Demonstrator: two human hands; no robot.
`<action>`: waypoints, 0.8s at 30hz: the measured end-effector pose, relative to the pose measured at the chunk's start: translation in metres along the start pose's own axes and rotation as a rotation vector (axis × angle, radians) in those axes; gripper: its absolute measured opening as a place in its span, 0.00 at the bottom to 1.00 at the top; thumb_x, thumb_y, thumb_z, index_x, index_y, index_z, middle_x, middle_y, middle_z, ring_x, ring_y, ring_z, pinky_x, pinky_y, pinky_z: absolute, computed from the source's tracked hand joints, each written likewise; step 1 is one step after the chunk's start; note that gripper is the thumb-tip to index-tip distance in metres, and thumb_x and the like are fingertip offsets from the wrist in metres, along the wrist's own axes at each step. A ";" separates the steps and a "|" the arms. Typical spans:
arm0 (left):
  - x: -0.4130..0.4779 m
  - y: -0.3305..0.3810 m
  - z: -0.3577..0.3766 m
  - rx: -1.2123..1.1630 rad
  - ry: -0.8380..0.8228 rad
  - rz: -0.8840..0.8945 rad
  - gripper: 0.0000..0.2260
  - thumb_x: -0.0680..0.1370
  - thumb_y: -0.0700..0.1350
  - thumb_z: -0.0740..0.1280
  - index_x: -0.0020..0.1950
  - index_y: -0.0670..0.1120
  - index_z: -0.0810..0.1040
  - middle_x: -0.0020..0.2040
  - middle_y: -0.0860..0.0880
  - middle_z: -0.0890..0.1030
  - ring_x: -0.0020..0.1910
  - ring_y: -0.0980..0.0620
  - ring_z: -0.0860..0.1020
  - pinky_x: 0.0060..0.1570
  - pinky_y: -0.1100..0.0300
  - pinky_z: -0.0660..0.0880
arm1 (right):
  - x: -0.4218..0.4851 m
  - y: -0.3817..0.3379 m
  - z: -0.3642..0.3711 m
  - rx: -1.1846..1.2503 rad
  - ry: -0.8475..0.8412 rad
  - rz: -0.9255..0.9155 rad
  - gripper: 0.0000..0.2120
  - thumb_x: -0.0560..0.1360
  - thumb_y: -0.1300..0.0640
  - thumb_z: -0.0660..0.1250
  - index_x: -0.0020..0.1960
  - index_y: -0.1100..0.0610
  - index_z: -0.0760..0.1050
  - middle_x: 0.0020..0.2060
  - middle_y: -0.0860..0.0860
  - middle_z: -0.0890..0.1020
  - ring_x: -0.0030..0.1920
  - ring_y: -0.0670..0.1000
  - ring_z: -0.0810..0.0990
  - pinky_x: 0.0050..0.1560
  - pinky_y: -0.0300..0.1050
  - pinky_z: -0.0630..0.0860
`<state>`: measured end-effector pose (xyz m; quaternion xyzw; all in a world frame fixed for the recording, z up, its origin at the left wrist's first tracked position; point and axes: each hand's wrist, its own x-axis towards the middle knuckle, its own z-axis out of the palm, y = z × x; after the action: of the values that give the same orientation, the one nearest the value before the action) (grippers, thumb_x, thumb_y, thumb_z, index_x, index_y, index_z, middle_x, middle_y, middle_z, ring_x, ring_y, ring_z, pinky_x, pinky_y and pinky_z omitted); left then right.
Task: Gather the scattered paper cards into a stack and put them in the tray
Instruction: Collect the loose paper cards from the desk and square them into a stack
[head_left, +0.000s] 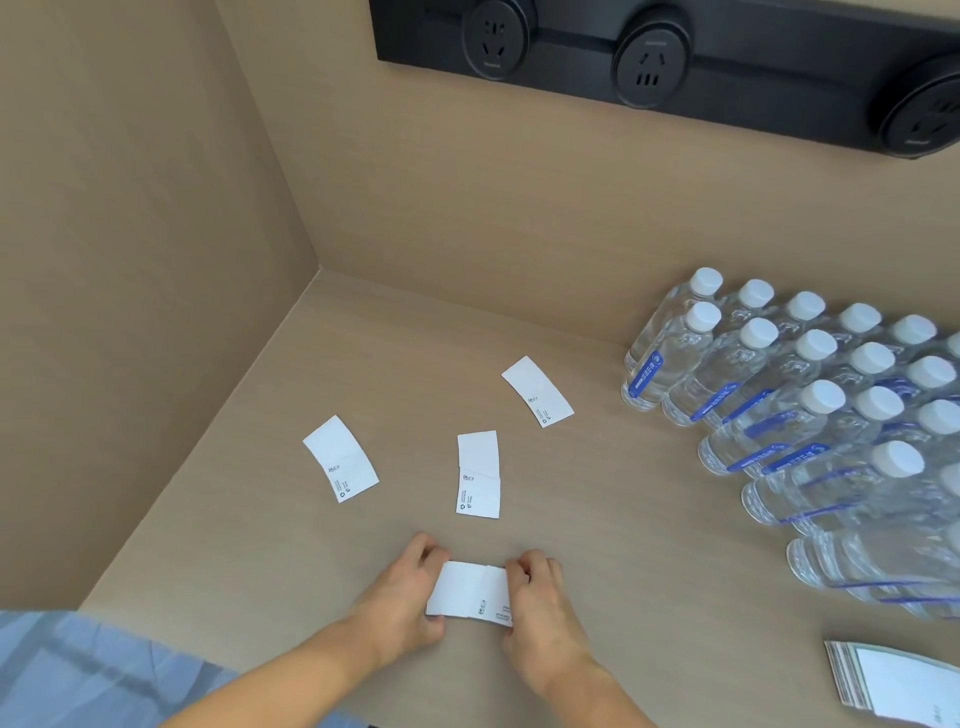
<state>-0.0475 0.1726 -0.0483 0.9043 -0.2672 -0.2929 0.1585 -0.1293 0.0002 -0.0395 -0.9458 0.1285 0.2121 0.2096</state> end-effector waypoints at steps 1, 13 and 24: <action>0.000 0.000 -0.001 0.020 -0.010 0.005 0.19 0.70 0.47 0.65 0.61 0.49 0.69 0.60 0.54 0.65 0.49 0.51 0.75 0.48 0.57 0.76 | 0.000 0.001 -0.001 0.002 0.004 -0.007 0.28 0.71 0.69 0.60 0.70 0.57 0.63 0.66 0.50 0.62 0.67 0.51 0.61 0.60 0.42 0.74; 0.013 0.002 -0.023 0.157 -0.199 0.045 0.23 0.69 0.56 0.68 0.59 0.48 0.68 0.57 0.52 0.64 0.52 0.49 0.74 0.51 0.53 0.75 | 0.013 0.005 -0.011 -0.035 -0.076 -0.027 0.20 0.71 0.60 0.64 0.63 0.58 0.70 0.62 0.51 0.65 0.65 0.53 0.64 0.62 0.44 0.72; 0.090 0.016 -0.119 0.638 -0.193 0.331 0.15 0.77 0.36 0.60 0.64 0.44 0.67 0.59 0.43 0.69 0.55 0.42 0.71 0.44 0.53 0.67 | 0.063 -0.025 -0.044 0.442 0.090 0.291 0.09 0.73 0.52 0.66 0.51 0.54 0.73 0.49 0.50 0.75 0.49 0.52 0.77 0.45 0.42 0.76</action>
<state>0.0807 0.1232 0.0118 0.8210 -0.5014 -0.2489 -0.1122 -0.0504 -0.0078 -0.0234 -0.8571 0.3155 0.1647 0.3724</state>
